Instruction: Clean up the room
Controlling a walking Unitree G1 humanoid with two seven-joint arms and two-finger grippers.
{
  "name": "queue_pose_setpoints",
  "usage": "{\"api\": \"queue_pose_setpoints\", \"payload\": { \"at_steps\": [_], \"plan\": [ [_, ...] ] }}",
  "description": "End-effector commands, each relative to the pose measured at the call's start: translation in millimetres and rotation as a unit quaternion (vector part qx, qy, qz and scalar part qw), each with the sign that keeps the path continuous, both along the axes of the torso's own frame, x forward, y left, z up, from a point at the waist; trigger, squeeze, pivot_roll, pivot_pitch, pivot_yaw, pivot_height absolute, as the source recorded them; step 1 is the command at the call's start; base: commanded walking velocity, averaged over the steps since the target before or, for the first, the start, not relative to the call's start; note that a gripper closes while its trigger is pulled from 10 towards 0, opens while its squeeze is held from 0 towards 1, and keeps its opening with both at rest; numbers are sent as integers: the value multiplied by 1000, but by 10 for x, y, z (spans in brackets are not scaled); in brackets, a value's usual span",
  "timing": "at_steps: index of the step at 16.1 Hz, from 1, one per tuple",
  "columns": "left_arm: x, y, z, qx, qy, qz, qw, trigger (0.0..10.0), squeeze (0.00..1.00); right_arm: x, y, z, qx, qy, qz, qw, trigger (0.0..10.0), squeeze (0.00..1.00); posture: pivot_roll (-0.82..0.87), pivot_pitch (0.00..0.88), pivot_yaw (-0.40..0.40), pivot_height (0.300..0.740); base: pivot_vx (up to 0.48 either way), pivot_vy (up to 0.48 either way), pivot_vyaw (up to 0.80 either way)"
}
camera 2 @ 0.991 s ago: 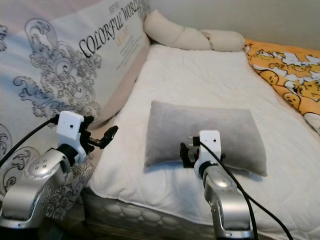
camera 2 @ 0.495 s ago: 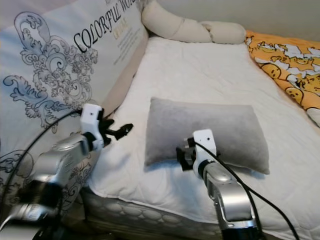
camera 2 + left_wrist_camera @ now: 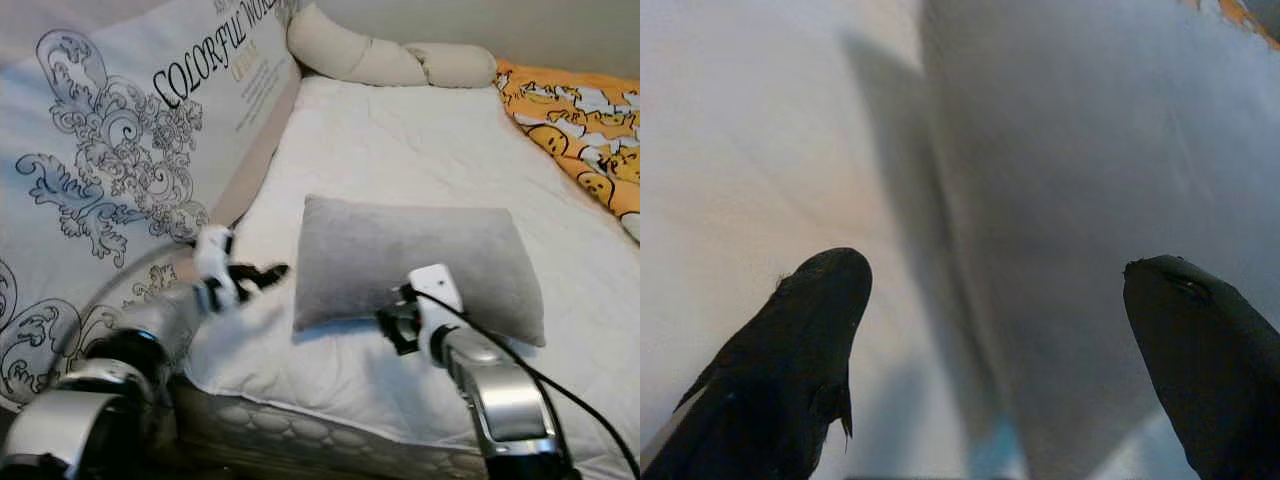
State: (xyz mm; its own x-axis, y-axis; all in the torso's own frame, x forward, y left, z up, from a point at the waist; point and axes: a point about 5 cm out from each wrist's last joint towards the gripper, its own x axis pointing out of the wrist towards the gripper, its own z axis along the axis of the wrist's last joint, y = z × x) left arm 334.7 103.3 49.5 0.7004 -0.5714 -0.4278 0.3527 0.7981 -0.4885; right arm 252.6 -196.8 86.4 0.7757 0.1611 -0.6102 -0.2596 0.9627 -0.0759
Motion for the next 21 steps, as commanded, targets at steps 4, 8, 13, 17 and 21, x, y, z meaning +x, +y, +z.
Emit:
{"api": "queue_pose_setpoints", "payload": {
  "at_steps": [4,8,13,17,21],
  "plan": [
    [-60,-403,-39,-18,-4,-27,999,10000,0,-171,-131,157,-4,-17,-28,999,10000,1000,-264,0,56,740,0,0,0],
    [-167,-694,-93,-24,3,-43,999,10000,0,-210,-156,264,-9,-27,-30,999,10000,1000,-343,0,63,740,0,0,0],
    [-192,-759,-144,33,-8,-11,999,0,0,-299,-125,257,-8,-7,3,1000,10000,0,-373,0,67,740,0,0,0],
    [-162,-749,-116,33,-16,0,999,0,0,-394,-47,216,5,26,57,998,10000,0,-366,0,62,740,0,0,0],
    [-168,-774,-104,21,-20,-10,1000,0,0,-463,93,348,71,19,185,980,10000,0,-353,0,61,740,0,0,0]
  ]
}}
